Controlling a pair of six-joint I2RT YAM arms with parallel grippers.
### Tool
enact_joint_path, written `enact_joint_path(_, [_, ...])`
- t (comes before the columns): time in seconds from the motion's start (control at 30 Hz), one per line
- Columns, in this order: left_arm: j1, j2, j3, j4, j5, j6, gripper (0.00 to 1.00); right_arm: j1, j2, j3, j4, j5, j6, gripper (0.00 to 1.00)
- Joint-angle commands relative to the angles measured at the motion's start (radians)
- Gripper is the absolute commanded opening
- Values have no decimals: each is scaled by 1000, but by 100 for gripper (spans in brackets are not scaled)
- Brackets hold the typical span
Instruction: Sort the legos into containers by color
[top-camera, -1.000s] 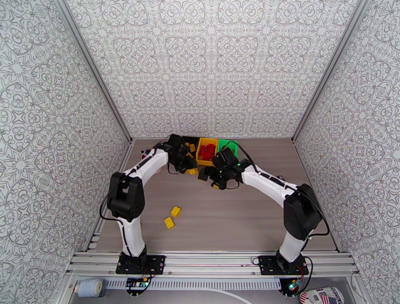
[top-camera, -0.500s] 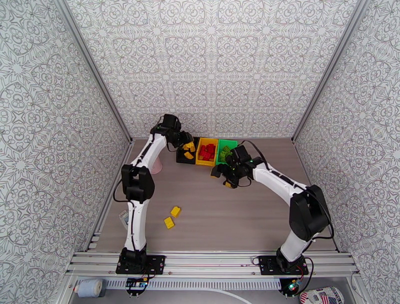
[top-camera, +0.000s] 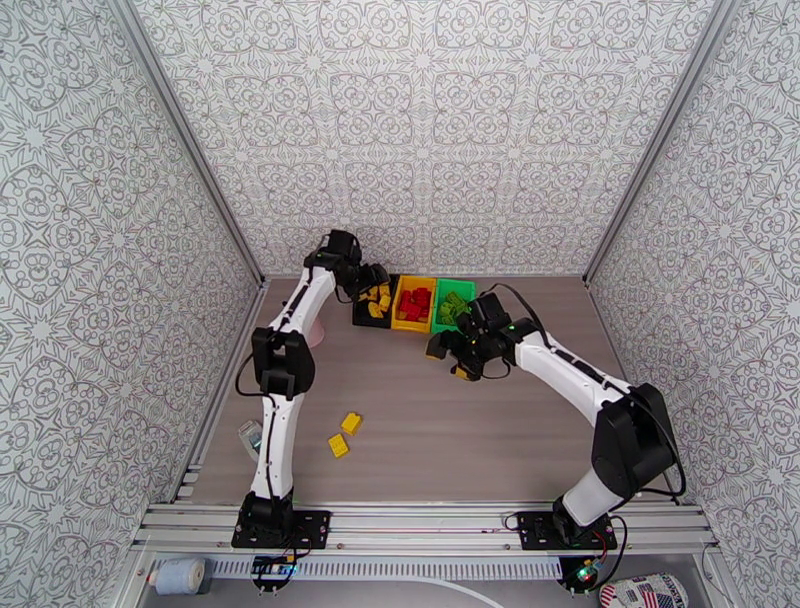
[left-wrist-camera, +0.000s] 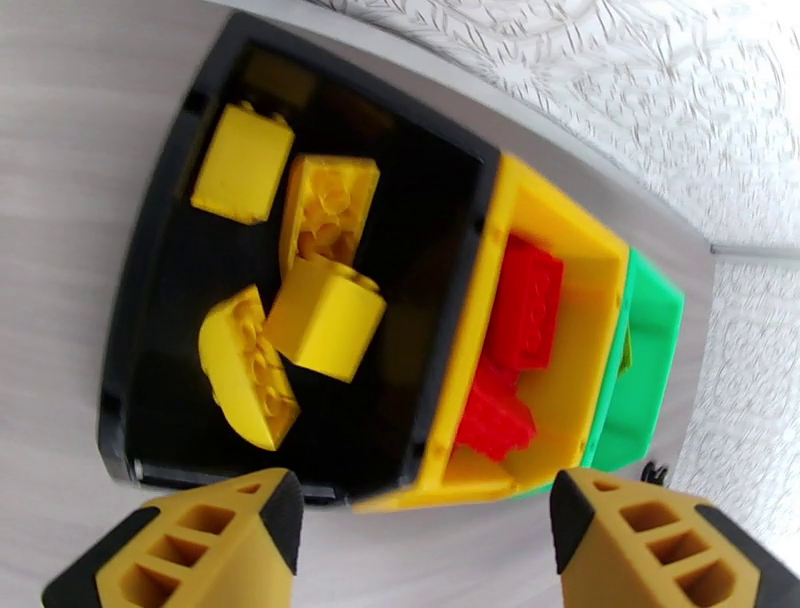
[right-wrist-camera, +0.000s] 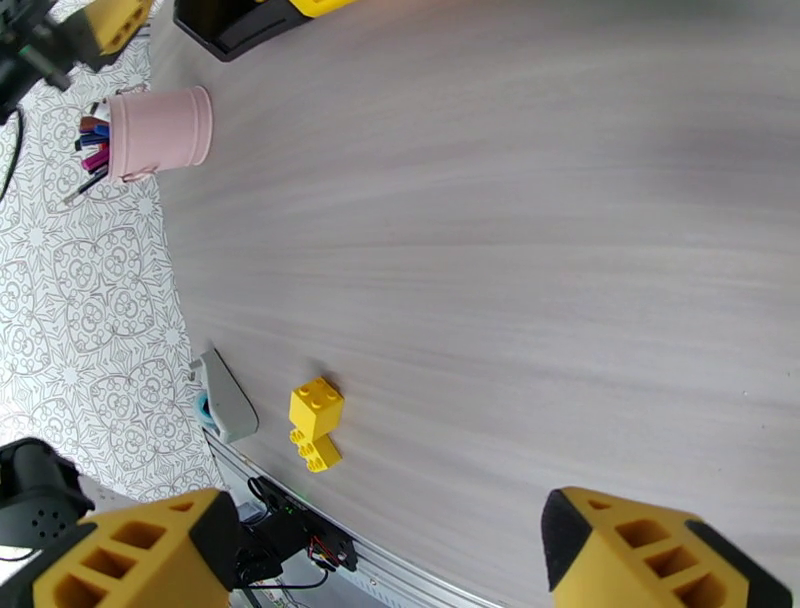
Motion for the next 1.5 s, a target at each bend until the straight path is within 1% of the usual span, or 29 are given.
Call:
enact_joint_path(0.0, [-41,-196,-119,-51,-62,95,73,12,-1,-14,17,-20,-3,86])
enact_joint_path(0.1, [-71,-331,-320,-35,-116,127,74,33,37,8,14,-32,-19,86])
enact_joint_path(0.13, [-80,-381,-395,-23,-118,131,74,42,51,17,16,-35,-25,86])
enact_joint_path(0.17, [-88,-431,-472,-7,-152,131,75,53,68,29,16,-38,-31,86])
enact_joint_path(0.37, [-104,-677,-859,35,-196,95,79,128,170,95,19,-46,-59,86])
enact_joint_path(0.53, [-106,-826,-1129,56,-217,47,83,189,270,169,-7,-68,-82,87])
enact_joint_path(0.63, [-119,-882,-1251,73,-209,17,85,210,298,193,-21,-69,-87,88])
enact_joint_path(0.77, [-160,-910,-1344,94,-209,-14,86,220,299,171,-21,-58,-80,89])
enact_joint_path(0.93, [-209,-898,-1409,131,-212,-42,87,221,245,81,-12,-33,-68,91])
enact_joint_path(1.23, [-255,-822,-1402,149,-231,-20,89,221,112,-83,21,17,-21,92])
enact_joint_path(1.47, [-295,-763,-1404,134,-264,1,86,221,62,-149,61,33,20,92])
